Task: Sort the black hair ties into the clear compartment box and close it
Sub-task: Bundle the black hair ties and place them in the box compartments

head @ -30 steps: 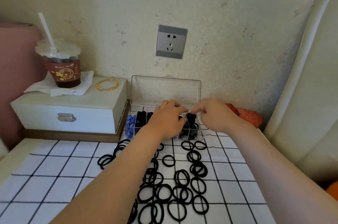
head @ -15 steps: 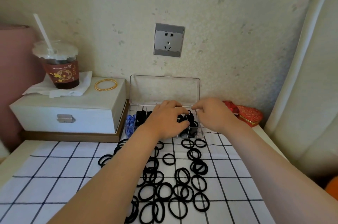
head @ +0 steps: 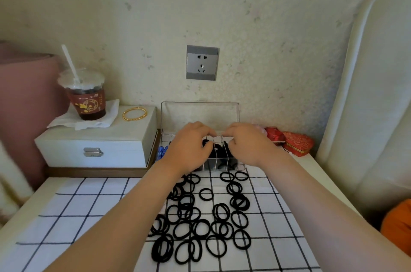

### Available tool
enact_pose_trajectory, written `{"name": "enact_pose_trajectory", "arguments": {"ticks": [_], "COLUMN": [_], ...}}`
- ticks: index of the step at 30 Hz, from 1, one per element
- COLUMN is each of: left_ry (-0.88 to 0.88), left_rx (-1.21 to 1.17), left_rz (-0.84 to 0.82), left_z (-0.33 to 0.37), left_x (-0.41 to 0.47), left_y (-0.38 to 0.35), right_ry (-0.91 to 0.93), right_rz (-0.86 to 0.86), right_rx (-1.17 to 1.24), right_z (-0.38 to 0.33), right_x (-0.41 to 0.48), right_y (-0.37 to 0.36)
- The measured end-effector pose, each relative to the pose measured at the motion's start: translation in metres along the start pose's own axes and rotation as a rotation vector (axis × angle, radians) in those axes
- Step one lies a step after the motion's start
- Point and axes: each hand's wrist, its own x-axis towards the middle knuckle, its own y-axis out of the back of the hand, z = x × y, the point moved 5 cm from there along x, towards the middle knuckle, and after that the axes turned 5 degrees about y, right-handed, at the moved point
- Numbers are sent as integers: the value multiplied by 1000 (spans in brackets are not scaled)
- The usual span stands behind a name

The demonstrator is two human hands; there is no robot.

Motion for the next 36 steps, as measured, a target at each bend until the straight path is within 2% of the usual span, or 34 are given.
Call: {"name": "enact_pose_trajectory", "arguments": {"ticks": [3,5,11,17,19,22,25,29,31,34,36], "left_ry": [18,37,210,542,536,470,408,419,440,405,392], "left_rx": [5,37,167,230,268,259,222,217,178,186,222], "left_rz": [52,22,-139,-534,-580,-558,-562,-628,-546,-269,-166], "left_z": [3,1,-27,-50,-50,-47,-42,-32,-30,-32,-38], "left_x": [-23,-43,-108,-172,-181,-180,-176,-165,-153,-133,-123], "left_y": [19,26,49,44,41,39,30,29,39,59,61], "right_ry": [48,68,144,231,245,226,165,80,75,59,48], "right_rz": [84,75,-176,-338,-373,-391,-405,-383,-293,-125,-78], "right_rx": [107,162,129,-39,-79,-70,-16,128,177,187,155], "right_z": [-28,-48,-98,-133,-140,-134,-116,-93,-89,-84,-80], "right_x": [-9,-17,-38,-39,-43,-50,-57,-66,-64,-51,-42], "right_y": [3,0,-41,-84,-91,-89,-80,-69,-60,-50,-51]}}
